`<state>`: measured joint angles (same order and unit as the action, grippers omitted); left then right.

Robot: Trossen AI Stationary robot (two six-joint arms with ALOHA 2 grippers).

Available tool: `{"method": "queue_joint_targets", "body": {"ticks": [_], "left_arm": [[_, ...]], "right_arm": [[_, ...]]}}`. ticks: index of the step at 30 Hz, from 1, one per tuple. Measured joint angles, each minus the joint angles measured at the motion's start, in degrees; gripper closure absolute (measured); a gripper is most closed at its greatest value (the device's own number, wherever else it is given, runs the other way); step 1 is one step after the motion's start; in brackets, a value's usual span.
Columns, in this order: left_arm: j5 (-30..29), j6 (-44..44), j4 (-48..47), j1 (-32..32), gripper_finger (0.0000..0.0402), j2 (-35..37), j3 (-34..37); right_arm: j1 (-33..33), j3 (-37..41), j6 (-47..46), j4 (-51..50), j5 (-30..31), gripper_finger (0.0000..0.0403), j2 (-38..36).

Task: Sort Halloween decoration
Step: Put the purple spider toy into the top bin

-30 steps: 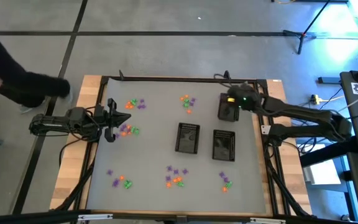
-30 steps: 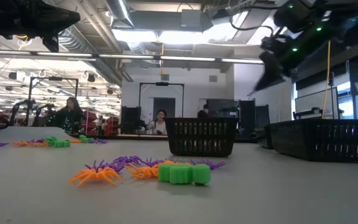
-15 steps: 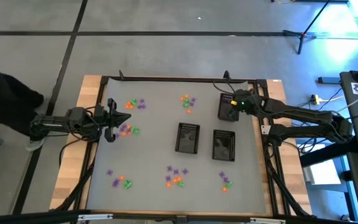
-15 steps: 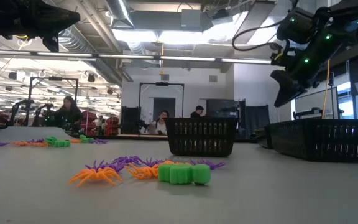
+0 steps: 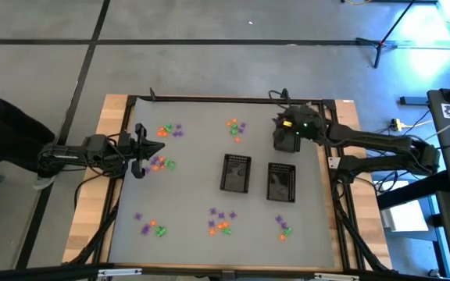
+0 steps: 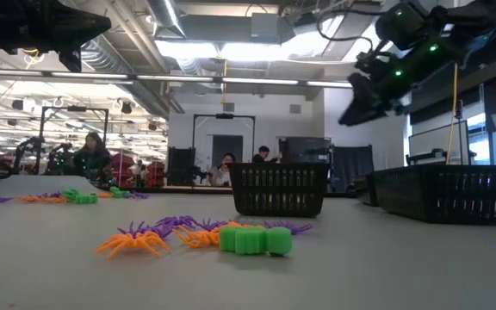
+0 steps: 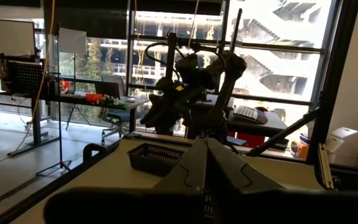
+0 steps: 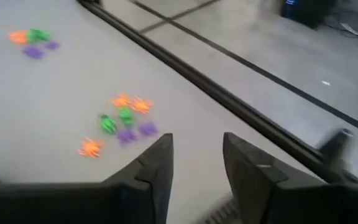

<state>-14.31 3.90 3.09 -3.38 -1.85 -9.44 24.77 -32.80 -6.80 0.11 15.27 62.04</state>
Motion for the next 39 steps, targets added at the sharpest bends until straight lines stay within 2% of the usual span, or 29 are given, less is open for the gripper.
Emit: {"method": "queue_joint_targets", "body": {"ticks": [3,6,20,29,39], "left_arm": [[0.0,0.0,0.0,0.0,0.0401,0.0,0.0],[0.0,0.0,0.0,0.0,0.0401,0.0,0.0],[0.0,0.0,0.0,0.0,0.0401,0.0,0.0],[0.0,0.0,0.1,0.0,0.0401,0.0,0.0],[0.0,0.0,0.2,0.0,0.0401,0.0,0.0]], "right_arm": [[0.0,-0.2,1.8,5.3,-2.8,0.0263,5.0],[0.0,-2.9,3.2,6.5,-4.0,0.0263,10.6],[0.8,-19.6,8.7,-0.3,-5.9,0.0262,33.2],[3.3,-27.4,8.8,-4.3,-11.8,0.0262,43.2],[4.2,-35.4,9.3,-12.5,-11.9,0.0262,50.6]]}}
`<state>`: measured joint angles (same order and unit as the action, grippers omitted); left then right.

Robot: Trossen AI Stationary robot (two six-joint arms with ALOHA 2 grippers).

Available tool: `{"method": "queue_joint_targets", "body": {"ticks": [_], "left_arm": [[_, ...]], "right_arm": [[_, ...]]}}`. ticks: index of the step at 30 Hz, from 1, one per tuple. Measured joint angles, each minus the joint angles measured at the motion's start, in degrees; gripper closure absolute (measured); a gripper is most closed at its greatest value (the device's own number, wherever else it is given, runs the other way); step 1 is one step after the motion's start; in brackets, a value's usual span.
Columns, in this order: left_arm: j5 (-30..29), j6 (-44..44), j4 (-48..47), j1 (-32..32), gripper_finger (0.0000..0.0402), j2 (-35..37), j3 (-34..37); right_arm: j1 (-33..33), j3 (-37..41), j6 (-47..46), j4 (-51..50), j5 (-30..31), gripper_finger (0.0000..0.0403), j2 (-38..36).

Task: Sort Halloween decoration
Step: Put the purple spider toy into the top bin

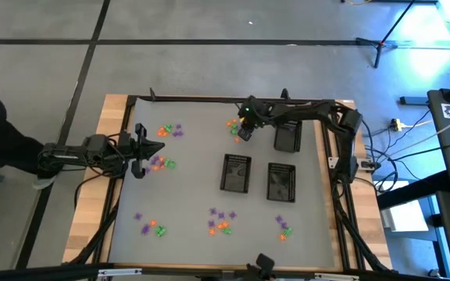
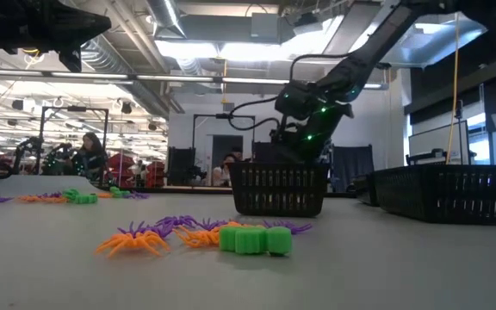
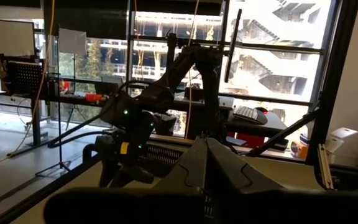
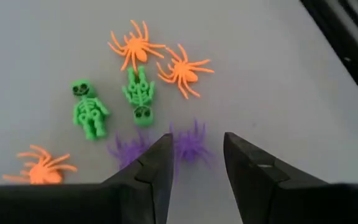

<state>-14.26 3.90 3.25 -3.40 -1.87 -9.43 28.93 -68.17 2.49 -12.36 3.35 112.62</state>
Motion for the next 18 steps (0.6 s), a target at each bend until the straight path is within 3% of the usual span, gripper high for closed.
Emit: {"method": "queue_joint_targets", "body": {"ticks": [9,18], "left_arm": [[-0.1,0.0,0.0,0.0,0.0401,0.0,0.0],[-0.1,0.0,0.0,0.0,0.0401,0.0,0.0]], "right_arm": [[0.0,-1.3,0.9,-1.6,0.6,0.0275,1.7],[0.0,-1.3,2.5,-2.5,0.7,0.0393,1.1]]}}
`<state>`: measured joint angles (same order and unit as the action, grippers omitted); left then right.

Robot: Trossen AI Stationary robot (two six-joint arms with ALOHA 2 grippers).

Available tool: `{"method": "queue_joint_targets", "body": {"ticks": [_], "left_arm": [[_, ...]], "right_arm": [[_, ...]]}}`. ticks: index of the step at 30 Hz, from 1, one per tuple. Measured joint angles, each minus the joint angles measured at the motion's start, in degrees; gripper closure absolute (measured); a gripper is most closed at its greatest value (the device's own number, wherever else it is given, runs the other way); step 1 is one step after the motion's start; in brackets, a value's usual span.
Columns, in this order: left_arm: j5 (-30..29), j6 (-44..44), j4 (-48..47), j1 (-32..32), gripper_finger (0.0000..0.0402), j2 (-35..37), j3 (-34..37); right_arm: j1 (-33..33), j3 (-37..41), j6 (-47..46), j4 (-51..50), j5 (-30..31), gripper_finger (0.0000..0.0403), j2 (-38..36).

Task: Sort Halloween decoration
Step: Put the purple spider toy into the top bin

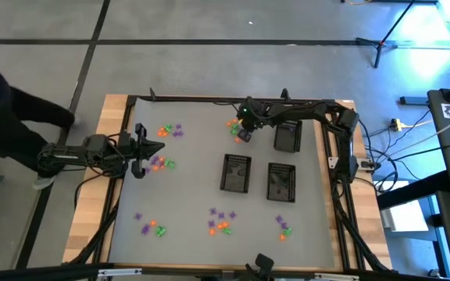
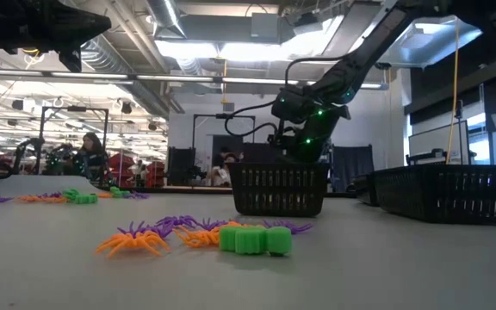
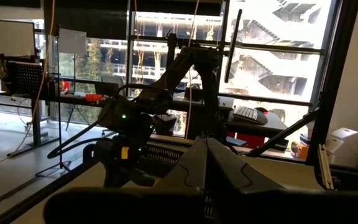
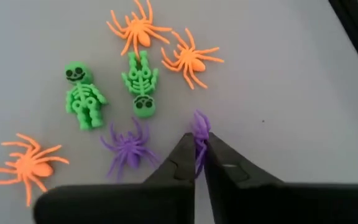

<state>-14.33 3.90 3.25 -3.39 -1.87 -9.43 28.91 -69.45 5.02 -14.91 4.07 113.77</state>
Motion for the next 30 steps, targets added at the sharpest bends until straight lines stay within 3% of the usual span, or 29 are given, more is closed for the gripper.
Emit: {"method": "queue_joint_targets", "body": {"ticks": [4,9,16,23,30], "left_arm": [[0.0,0.0,0.0,0.0,0.0401,0.0,0.0],[0.0,0.0,0.0,0.0,0.0401,0.0,0.0],[0.0,0.0,0.0,0.0,0.0401,0.0,0.0],[0.0,0.0,0.0,0.0,0.0401,0.0,0.0],[0.0,0.0,0.0,0.0,0.0401,0.0,0.0]], "right_arm": [[-0.1,0.0,-0.5,-1.4,0.0,0.0381,-1.6],[-1.8,0.4,-1.3,-4.5,0.9,0.0396,-3.8],[-6.5,5.2,-2.0,-4.6,1.8,0.0397,-10.2],[-7.4,15.2,-3.4,-0.6,3.1,0.0391,-23.0],[-3.8,26.7,-6.6,0.0,6.9,0.0392,-37.4]]}}
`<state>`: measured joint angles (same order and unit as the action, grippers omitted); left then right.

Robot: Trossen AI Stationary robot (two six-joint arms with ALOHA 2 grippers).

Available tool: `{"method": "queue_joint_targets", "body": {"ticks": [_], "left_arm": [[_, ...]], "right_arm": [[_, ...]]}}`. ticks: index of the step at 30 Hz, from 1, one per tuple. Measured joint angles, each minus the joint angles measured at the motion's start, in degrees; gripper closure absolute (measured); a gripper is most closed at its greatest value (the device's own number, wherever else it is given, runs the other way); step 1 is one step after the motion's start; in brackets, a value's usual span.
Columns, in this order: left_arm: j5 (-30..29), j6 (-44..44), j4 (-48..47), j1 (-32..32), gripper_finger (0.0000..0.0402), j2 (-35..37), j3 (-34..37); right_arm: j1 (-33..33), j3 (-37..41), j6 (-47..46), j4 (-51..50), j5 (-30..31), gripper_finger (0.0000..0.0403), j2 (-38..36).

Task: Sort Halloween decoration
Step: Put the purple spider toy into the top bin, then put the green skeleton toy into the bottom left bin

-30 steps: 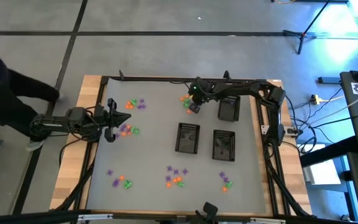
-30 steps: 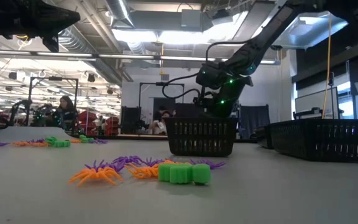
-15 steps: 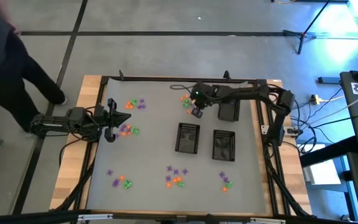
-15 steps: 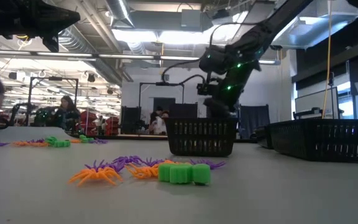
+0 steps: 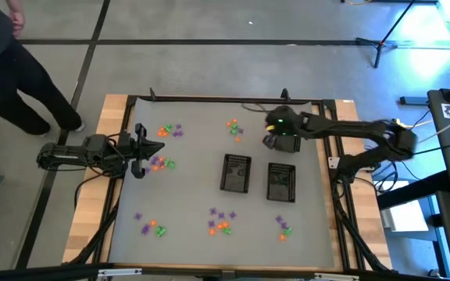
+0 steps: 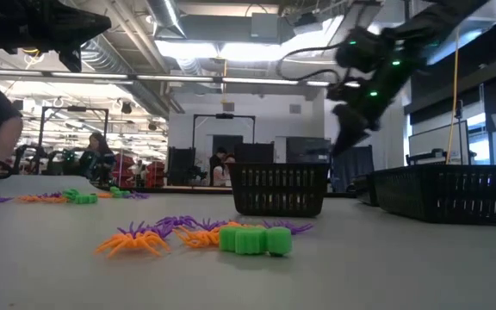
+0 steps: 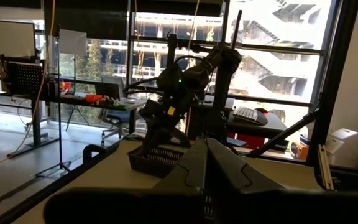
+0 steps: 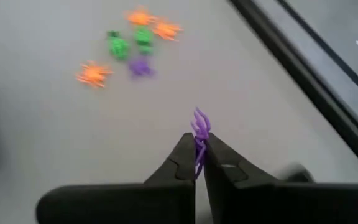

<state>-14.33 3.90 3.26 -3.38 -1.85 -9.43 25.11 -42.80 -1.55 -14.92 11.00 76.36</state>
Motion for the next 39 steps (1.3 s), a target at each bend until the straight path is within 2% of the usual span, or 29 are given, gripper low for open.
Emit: {"method": "queue_joint_targets", "body": {"ticks": [6,15,21,28,31,35,39], "left_arm": [[0.0,0.0,0.0,0.0,0.0401,0.0,0.0],[0.0,0.0,0.0,0.0,0.0401,0.0,0.0],[0.0,0.0,0.0,0.0,0.0401,0.0,0.0],[0.0,0.0,0.0,0.0,0.0401,0.0,0.0],[0.0,0.0,0.0,0.0,0.0401,0.0,0.0],[0.0,0.0,0.0,0.0,0.0401,0.0,0.0],[0.0,0.0,0.0,0.0,0.0401,0.0,0.0]], "right_arm": [[2.1,4.8,-1.9,-1.5,1.1,0.0383,-7.9],[2.1,6.2,-1.7,-5.0,4.1,0.0370,-8.6],[2.1,6.2,-1.6,-4.4,7.6,0.0323,-8.6],[1.9,6.2,-1.6,-1.4,7.3,0.0265,-8.6],[1.9,6.2,-1.6,4.4,3.1,0.0254,-8.6],[1.9,6.2,-1.6,12.4,-6.9,0.0251,-7.4],[1.8,6.1,-1.6,16.9,-10.5,0.0251,-4.3]]}}
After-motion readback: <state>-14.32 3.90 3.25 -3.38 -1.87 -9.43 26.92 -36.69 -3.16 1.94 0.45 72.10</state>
